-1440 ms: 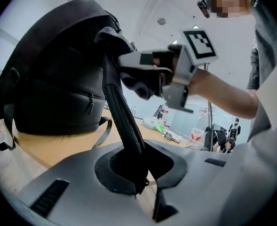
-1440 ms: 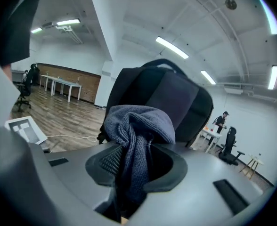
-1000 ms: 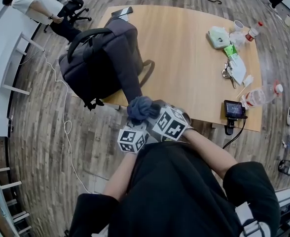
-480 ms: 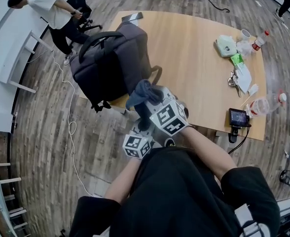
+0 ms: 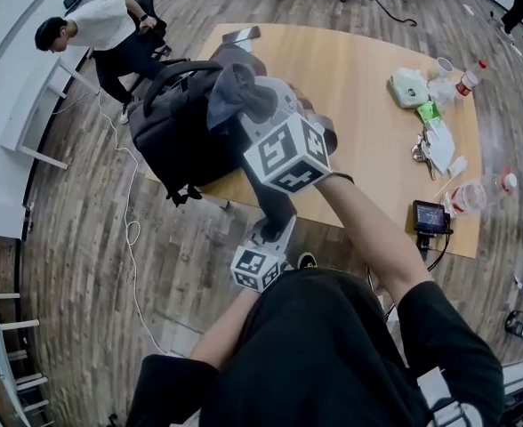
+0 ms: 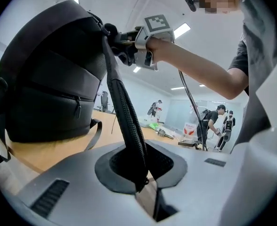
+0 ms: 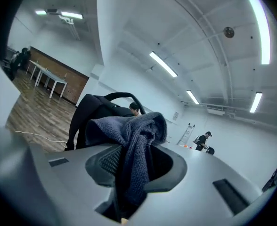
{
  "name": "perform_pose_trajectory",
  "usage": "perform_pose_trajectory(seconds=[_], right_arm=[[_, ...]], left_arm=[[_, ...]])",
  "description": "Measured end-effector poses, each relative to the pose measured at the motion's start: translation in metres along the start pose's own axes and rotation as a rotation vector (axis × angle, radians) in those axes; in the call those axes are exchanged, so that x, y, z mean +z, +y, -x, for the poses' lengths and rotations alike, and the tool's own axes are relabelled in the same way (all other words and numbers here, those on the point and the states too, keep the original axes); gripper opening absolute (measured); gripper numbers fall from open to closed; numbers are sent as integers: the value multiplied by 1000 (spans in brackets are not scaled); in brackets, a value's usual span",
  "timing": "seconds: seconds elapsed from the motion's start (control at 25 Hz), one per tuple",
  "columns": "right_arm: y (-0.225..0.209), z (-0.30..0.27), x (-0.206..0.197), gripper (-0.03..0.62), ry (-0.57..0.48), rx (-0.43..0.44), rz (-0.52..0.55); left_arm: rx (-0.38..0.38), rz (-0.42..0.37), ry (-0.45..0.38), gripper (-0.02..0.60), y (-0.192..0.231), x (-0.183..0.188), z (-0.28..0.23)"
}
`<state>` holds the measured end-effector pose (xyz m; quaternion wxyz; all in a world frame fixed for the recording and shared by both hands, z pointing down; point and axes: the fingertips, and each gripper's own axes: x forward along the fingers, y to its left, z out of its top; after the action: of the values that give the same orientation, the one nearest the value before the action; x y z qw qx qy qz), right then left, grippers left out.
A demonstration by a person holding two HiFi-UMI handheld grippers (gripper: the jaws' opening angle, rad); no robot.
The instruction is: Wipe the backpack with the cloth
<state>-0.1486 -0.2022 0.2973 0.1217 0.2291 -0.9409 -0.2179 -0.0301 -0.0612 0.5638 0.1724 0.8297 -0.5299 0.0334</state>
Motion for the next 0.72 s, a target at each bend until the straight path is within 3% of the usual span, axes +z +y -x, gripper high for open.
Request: perform_pose_trajectory(seconds=[0.16,0.32,0.6,0.72], right_arm=[[41,10,-37,115,66,65,60],[115,24,-97,115,200,253,69],[196,75,-166,115,373,488,-114],[211,92,-176,114,403,516,-213]], left_arm=[[19,62,-8,60,8,-1,0],[64,155,-22,60,25,2,1],[133,188,14,60,41,-4,3],[146,139,43,60,44,-9,7]])
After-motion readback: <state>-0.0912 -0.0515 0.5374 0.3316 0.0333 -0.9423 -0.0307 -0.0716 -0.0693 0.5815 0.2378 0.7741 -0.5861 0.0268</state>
